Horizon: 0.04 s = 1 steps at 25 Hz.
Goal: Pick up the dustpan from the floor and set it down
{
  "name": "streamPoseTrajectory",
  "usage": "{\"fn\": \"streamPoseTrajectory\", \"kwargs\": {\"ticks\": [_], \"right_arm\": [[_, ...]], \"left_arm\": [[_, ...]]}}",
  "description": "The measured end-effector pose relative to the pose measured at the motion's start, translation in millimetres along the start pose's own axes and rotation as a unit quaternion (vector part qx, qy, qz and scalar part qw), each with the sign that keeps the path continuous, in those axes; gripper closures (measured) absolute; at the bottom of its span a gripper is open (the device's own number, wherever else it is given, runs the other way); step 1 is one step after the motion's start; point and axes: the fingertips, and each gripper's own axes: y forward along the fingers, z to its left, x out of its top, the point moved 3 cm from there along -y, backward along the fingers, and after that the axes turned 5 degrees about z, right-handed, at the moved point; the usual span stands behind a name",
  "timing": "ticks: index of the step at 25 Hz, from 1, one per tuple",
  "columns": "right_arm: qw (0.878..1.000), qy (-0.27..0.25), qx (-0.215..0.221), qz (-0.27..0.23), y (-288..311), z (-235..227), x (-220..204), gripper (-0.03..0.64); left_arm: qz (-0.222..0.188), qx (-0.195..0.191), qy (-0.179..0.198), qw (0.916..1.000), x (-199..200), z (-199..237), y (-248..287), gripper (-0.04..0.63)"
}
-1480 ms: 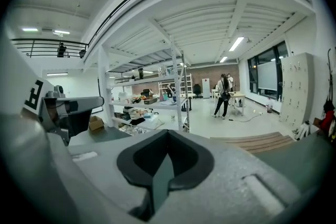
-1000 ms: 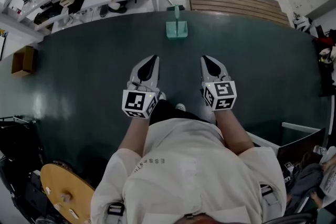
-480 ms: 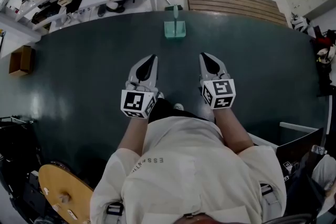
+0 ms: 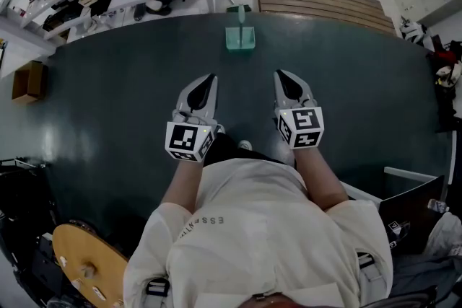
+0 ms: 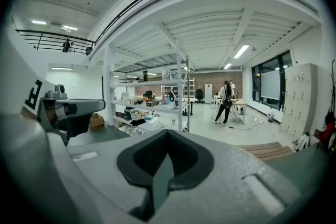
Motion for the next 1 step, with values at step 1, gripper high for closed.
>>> {"fn": "streamPoseTrajectory", "kwargs": {"ticks": [1], "right_arm": [[1.0, 0.001, 0.0, -0.001, -0.3, -0.2, 0.3, 0.626]], "left_arm": [[0.0, 0.0, 0.0, 1.0, -0.4, 0.0, -0.2, 0.588]]}}
